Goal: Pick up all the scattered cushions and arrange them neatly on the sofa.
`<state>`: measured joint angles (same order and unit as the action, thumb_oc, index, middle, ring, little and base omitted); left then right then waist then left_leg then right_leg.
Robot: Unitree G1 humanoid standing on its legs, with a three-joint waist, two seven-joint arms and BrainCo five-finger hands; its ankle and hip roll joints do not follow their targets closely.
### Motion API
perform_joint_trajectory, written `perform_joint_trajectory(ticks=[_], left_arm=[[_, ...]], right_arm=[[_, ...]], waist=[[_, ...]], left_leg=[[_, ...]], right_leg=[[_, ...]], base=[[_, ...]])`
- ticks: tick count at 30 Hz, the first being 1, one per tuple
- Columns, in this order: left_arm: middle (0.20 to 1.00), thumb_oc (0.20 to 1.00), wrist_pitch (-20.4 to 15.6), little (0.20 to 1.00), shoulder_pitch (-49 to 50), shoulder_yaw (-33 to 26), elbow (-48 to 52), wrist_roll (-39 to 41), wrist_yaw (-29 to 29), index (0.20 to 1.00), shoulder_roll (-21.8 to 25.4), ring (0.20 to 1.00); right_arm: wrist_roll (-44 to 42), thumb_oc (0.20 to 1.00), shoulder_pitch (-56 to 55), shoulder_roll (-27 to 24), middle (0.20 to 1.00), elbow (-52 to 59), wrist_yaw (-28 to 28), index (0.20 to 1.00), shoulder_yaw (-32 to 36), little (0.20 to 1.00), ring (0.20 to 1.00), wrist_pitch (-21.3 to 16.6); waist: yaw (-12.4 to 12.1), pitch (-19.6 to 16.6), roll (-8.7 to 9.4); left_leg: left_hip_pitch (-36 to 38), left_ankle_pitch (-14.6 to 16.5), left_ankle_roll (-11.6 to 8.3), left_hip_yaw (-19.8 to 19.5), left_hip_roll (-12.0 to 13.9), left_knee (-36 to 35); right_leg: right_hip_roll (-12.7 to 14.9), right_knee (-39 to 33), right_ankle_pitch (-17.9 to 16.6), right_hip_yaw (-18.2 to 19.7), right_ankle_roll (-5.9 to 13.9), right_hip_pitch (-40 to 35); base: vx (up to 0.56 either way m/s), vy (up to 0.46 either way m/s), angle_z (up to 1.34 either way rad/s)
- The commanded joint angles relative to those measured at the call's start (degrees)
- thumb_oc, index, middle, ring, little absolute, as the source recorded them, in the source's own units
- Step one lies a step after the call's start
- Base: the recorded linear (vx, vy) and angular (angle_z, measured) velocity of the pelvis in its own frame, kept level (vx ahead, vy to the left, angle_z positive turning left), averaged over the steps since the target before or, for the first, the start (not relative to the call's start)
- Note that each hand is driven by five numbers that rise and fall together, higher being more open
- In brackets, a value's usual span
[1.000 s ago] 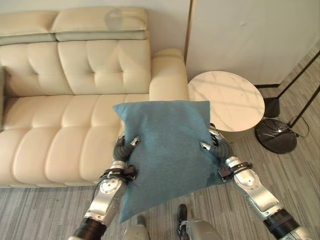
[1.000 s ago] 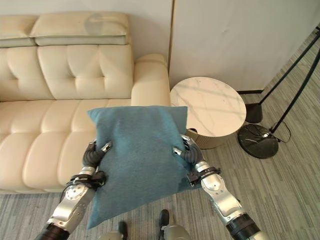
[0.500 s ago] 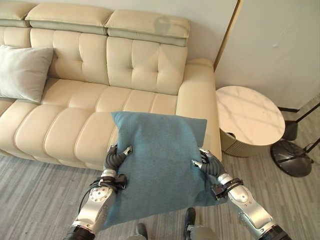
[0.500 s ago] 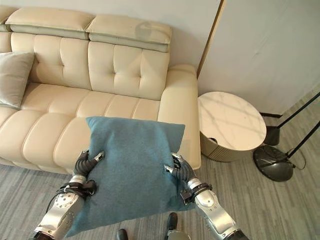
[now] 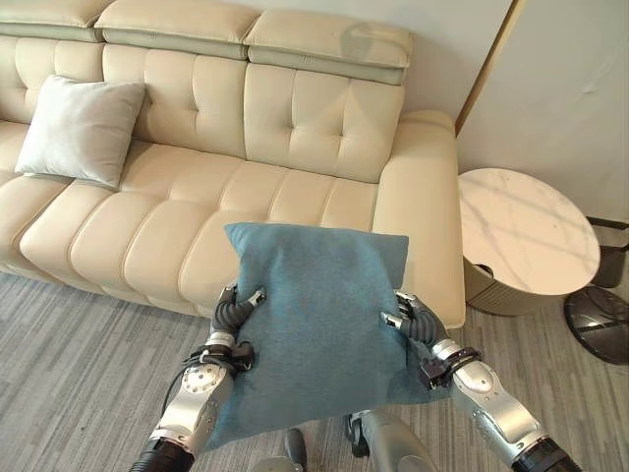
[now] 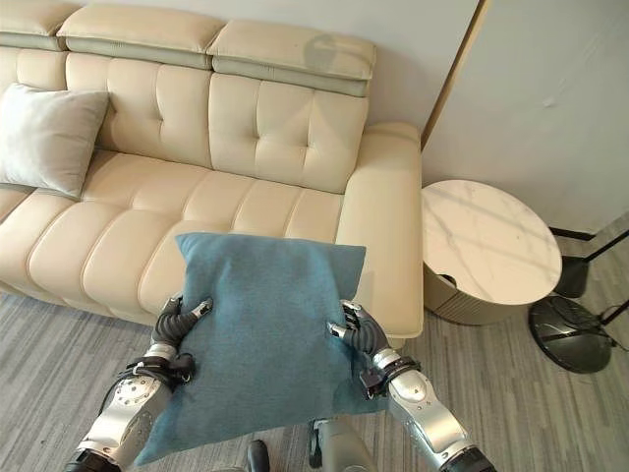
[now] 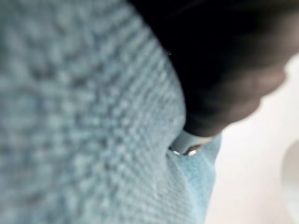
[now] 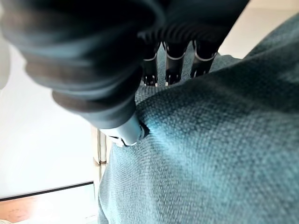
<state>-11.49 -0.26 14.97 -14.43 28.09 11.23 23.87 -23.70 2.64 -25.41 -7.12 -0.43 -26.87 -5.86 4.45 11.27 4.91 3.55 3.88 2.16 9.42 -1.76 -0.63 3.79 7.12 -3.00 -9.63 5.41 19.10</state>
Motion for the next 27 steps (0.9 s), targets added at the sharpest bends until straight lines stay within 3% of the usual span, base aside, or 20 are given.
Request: perform_joint_trajectory(ticks=[1, 3, 4, 7, 9, 11, 12, 13, 15, 19, 22, 27], left_arm=[[0.2, 0.2, -4.8, 0.2, -5.6, 6.2, 8.1, -2.2, -5.9, 0.2, -4.3, 0.2], [0.2, 0.2, -4.8, 0.2, -5.6, 7.2, 7.3, -2.1, -5.7, 0.2, -5.8, 0.2], [0.2, 0.2, -4.8, 0.2, -5.6, 7.2, 7.2, -2.1, -5.7, 0.2, -5.8, 0.2], [0.2, 0.2, -4.8, 0.2, -6.0, 7.7, 7.1, -2.2, -5.8, 0.2, -6.2, 0.2], [0.2, 0.2, -4.8, 0.2, -6.1, 7.7, 6.4, -1.9, -5.5, 0.2, -6.6, 0.2], [0.2, 0.2, -4.5, 0.2, -6.7, 7.4, 6.0, -2.1, -5.2, 0.2, -6.6, 0.2], [0.2, 0.2, -4.7, 0.2, -6.7, 7.2, 7.0, -2.3, -5.4, 0.2, -6.3, 0.2], [0.2, 0.2, -4.8, 0.2, -6.4, 6.8, 7.1, -2.4, -5.4, 0.2, -6.1, 0.2], [0.2, 0.2, -4.9, 0.2, -6.4, 6.7, 7.3, -2.3, -5.3, 0.2, -5.9, 0.2], [0.2, 0.2, -5.6, 0.2, -7.2, 6.6, 7.2, -1.2, -3.7, 0.2, -6.4, 0.2], [0.2, 0.2, -5.1, 0.2, -6.1, 7.0, 7.6, -1.1, -4.7, 0.2, -6.6, 0.2], [0.2, 0.2, -4.9, 0.2, -4.3, 4.5, 7.3, -4.1, -5.1, 0.2, -3.3, 0.2]], right_arm=[[-3.0, 0.2, 6.7, 4.8, 0.2, 7.6, 5.6, 0.2, -3.5, 0.2, 0.2, -6.2], [-2.8, 0.2, 5.4, 3.8, 0.2, 7.0, 5.3, 0.2, -2.3, 0.2, 0.2, -6.7], [-2.8, 0.2, 5.4, 3.8, 0.2, 7.0, 5.3, 0.2, -2.3, 0.2, 0.2, -6.7], [-2.4, 0.2, 4.8, 1.9, 0.2, 7.4, 4.6, 0.2, -1.1, 0.2, 0.2, -7.1], [-2.2, 0.2, 4.6, 1.5, 0.2, 7.0, 4.2, 0.2, -0.6, 0.2, 0.2, -7.2], [-1.6, 0.2, 5.0, 1.1, 0.2, 6.7, 3.8, 0.2, -0.3, 0.2, 0.2, -7.0], [-1.4, 0.2, 5.0, 1.2, 0.2, 7.2, 3.8, 0.2, 0.2, 0.2, 0.2, -7.3], [-0.7, 0.2, 5.0, 1.4, 0.2, 7.1, 3.5, 0.2, 0.5, 0.2, 0.2, -7.5], [-0.4, 0.2, 5.0, 1.5, 0.2, 6.9, 3.3, 0.2, 0.7, 0.2, 0.2, -7.5], [0.7, 0.2, 4.5, 1.3, 0.2, 6.8, 2.2, 0.2, 2.1, 0.2, 0.2, -7.7], [1.2, 0.2, 3.4, 1.6, 0.2, 6.6, 2.4, 0.2, 3.1, 0.2, 0.2, -7.2], [2.5, 0.2, 5.1, 4.3, 0.2, 4.9, 3.4, 0.2, 2.2, 0.2, 0.2, -6.6]], waist=[[2.7, -1.6, 0.07], [3.6, -3.1, -0.64], [3.7, -3.1, -0.67], [4.8, -4.2, -1.48], [5.4, -4.8, -1.08], [4.9, -4.6, -0.3], [4.4, -5.1, 0.69], [3.6, -5.0, 1.43], [3.2, -5.1, 1.7], [1.9, -4.6, 1.28], [2.3, -4.9, -0.35], [0.7, -4.3, -0.22]], left_leg=[[4.0, 7.6, -0.39, -4.0, -4.3, 5.0], [4.7, 6.6, -2.96, -4.5, -4.0, 7.7], [4.6, 6.7, -2.99, -4.7, -3.9, 7.8], [4.1, 3.4, -6.4, -2.5, -1.8, 14.5], [2.4, 0.7, -7.93, -0.7, -0.4, 18.1], [0.1, 3.3, -6.84, 1.3, 1.5, 18.1], [-1.8, 5.4, -5.68, 0.6, 2.1, 15.3], [-4.2, 5.3, -5.67, -0.8, 4.4, 12.1], [-5.2, 3.7, -5.92, -2.0, 5.2, 10.4], [-9.2, -1.8, -7.64, -8.4, 8.5, 7.3], [-7.0, -1.1, -6.95, -6.5, 7.6, 5.8], [-5.4, 2.1, -3.31, -2.3, 3.8, 7.1]], right_leg=[[-0.8, 2.0, 1.2, -3.0, 1.82, -2.1], [-1.3, 1.0, 1.1, -2.5, -0.21, -5.1], [-1.3, 0.8, 1.1, -2.6, -0.22, -5.2], [-2.5, -1.5, 1.7, -2.7, -1.45, -9.4], [-2.5, -2.6, 2.3, -1.9, -1.91, -11.4], [-2.1, -3.6, 2.9, 0.2, -1.45, -13.1], [-1.3, -4.6, 3.0, 2.4, -0.7, -13.7], [-0.5, -5.2, 3.4, 4.9, -0.22, -14.6], [-0.2, -5.6, 3.3, 5.9, -0.15, -14.7], [0.5, -5.0, 4.7, 10.1, 0.08, -16.2], [1.8, -2.7, 5.6, 11.6, 0.93, -16.8], [4.6, 2.4, 5.0, 14.9, 3.41, -14.5]], base=[[0.44, -0.014, 0.51], [0.35, -0.051, 0.56], [0.28, -0.062, 0.31], [0.25, -0.038, 0.3], [0.17, 0.003, -0.01], [0.15, 0.072, -0.19], [0.2, 0.178, -0.55], [0.17, 0.193, -0.71], [0.09, 0.115, -1.07], [0.14, 0.191, -0.8], [0.2, 0.406, -0.62], [0.12, 0.331, -0.51]])
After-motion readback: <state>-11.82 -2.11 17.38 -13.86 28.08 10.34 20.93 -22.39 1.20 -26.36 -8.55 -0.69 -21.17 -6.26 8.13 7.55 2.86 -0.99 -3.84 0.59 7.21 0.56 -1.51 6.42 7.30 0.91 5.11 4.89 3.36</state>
